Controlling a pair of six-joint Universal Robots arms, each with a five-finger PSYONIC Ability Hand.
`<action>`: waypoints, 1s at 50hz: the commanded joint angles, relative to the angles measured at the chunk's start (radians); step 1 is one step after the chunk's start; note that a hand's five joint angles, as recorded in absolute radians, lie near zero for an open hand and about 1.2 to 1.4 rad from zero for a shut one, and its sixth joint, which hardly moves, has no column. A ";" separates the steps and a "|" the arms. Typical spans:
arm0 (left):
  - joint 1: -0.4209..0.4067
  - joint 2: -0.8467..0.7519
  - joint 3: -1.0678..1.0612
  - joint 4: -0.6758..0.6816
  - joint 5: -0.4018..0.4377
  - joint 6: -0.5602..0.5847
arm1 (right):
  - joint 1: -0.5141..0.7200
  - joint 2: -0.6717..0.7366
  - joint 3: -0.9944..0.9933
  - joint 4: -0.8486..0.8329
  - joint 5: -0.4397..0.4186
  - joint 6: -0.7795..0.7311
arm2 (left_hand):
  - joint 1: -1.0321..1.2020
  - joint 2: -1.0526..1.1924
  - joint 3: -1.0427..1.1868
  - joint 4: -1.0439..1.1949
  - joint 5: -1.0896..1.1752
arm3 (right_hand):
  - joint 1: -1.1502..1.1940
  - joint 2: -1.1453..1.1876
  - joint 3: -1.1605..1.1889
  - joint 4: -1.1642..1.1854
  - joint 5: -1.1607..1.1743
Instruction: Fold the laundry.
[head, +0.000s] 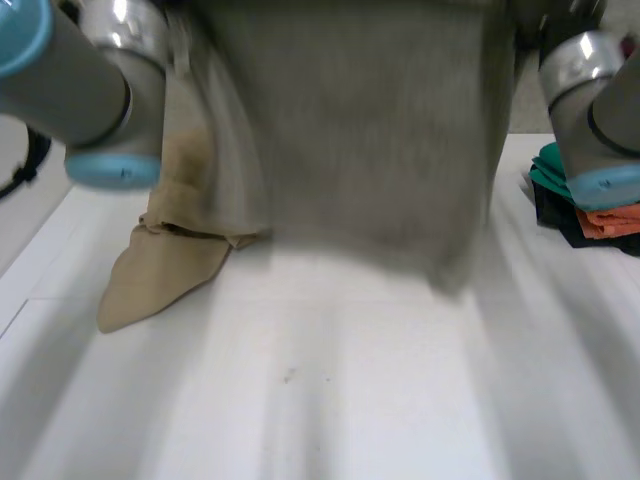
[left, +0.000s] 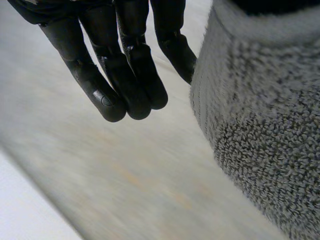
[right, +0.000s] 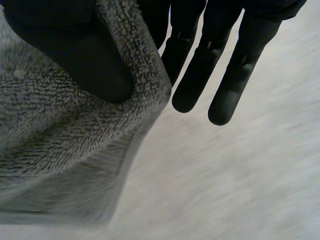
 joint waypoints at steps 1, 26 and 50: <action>0.008 0.017 0.038 0.068 -0.049 -0.022 | -0.002 -0.052 -0.007 -0.071 0.001 0.044 | 0.225 0.198 0.207 0.198 0.229 | 0.271 0.216 0.206 0.197 0.209; 0.017 0.032 -0.760 -0.029 0.003 -0.150 | -0.151 0.023 0.553 0.273 -0.238 0.159 | 0.225 0.198 0.207 0.198 0.229 | -0.005 -0.060 -0.071 -0.079 -0.067; 0.057 0.103 -0.757 -0.096 0.011 -0.190 | -0.211 0.140 0.341 0.603 -0.151 0.449 | 0.225 0.198 0.207 0.198 0.229 | -0.364 -0.419 -0.429 -0.437 -0.426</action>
